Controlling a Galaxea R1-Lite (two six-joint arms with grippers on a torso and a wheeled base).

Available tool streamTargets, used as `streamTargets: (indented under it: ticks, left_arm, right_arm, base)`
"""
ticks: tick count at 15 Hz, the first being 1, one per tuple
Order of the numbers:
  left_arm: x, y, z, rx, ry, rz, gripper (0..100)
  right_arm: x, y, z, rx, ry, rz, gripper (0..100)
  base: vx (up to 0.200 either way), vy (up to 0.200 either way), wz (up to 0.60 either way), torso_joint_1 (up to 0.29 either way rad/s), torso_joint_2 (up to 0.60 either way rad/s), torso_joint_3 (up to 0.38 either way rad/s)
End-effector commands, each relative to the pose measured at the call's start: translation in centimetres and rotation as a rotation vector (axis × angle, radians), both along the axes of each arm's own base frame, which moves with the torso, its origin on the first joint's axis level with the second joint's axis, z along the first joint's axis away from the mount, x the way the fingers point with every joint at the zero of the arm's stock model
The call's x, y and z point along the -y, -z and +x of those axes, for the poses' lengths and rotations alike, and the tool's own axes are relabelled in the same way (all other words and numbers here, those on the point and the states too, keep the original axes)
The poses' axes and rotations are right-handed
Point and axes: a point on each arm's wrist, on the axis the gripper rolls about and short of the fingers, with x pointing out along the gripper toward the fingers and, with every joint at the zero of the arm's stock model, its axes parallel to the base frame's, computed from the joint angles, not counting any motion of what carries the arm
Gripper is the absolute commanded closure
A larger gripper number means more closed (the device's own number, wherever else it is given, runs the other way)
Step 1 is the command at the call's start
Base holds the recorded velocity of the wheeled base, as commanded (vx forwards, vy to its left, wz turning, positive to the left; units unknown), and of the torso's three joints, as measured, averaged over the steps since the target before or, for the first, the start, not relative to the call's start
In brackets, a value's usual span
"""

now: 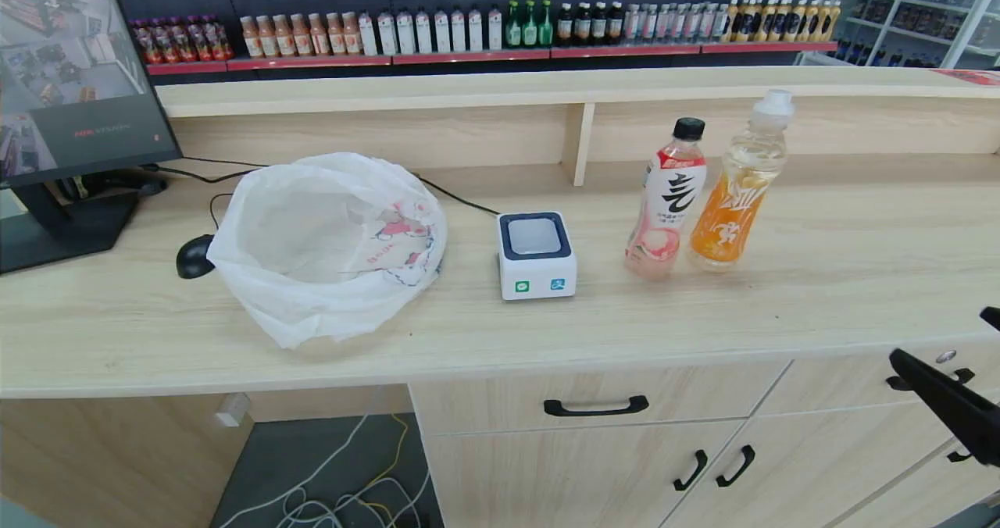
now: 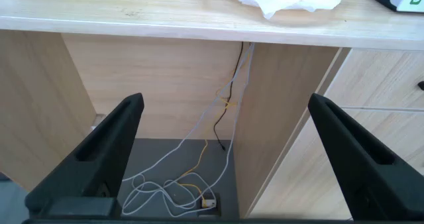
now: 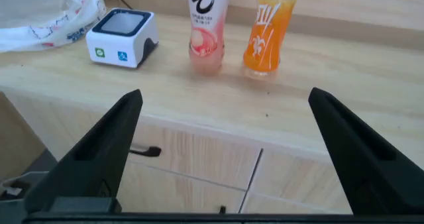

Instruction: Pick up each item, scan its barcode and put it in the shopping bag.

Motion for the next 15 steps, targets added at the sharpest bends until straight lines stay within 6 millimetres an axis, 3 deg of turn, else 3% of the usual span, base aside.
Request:
streamTargets:
  ticks: [1, 6, 15]
  left_arm:
    - [0.0, 0.0, 0.0, 0.000, -0.001, 0.000, 0]
    - [0.0, 0.0, 0.0, 0.000, 0.001, 0.000, 0]
    - [0.0, 0.0, 0.0, 0.000, -0.001, 0.000, 0]
  right_arm:
    - [-1.6, 2.6, 6.8, -0.043, -0.031, -0.013, 0]
    - [-2.8, 2.3, 12.1, 0.068, -0.040, 0.008, 0]
    - [-4.2, 3.0, 17.4, 0.077, -0.040, 0.001, 0]
  base:
    - [0.000, 0.000, 0.00, 0.000, 0.00, 0.000]
    - [0.000, 0.000, 0.00, 0.000, 0.00, 0.000]
    - [0.000, 0.000, 0.00, 0.000, 0.00, 0.000]
